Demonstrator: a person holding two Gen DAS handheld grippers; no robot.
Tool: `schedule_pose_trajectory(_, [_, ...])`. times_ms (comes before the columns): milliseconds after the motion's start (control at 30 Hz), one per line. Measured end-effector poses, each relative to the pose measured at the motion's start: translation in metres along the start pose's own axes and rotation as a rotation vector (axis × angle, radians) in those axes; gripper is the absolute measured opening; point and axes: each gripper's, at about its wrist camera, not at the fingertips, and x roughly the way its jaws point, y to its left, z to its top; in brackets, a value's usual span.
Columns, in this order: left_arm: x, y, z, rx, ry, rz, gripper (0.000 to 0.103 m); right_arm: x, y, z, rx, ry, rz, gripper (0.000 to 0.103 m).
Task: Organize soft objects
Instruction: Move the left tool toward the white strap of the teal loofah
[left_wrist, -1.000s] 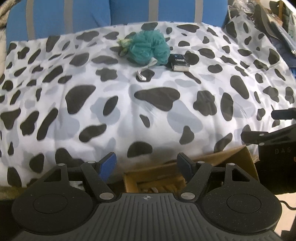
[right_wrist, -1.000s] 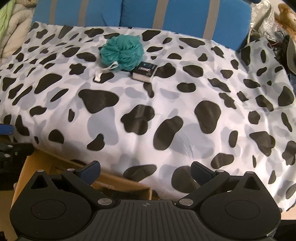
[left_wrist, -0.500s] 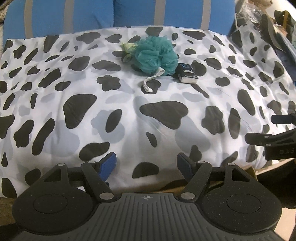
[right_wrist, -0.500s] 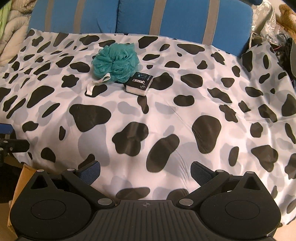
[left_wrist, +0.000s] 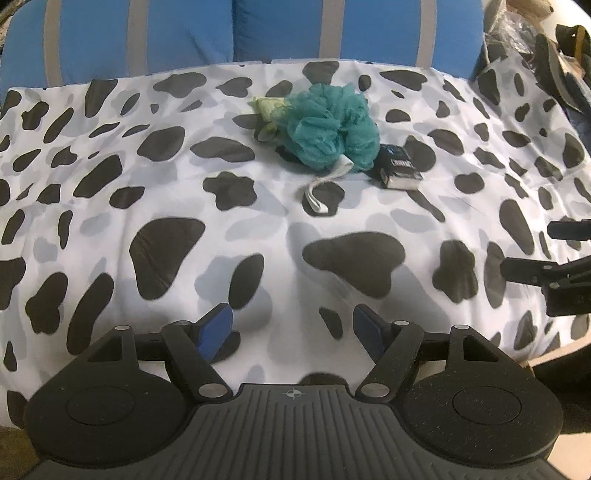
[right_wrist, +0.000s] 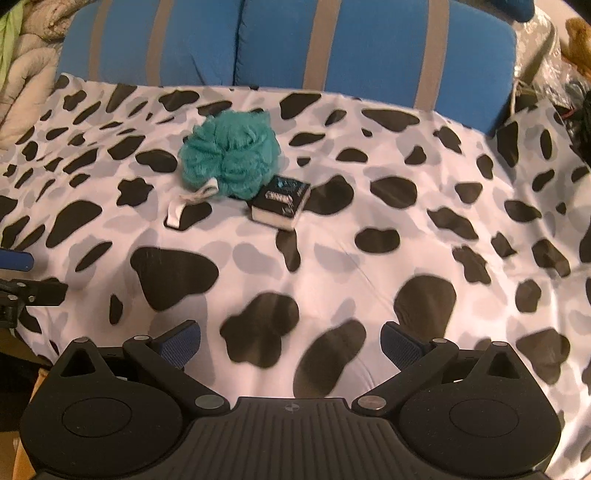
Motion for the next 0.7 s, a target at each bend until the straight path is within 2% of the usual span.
schedule_pose_trajectory(700, [0.032,0.015,0.044,0.008,-0.023,-0.024,0.071,0.046,-0.017,0.043,-0.021,-0.022,-0.037,0.103])
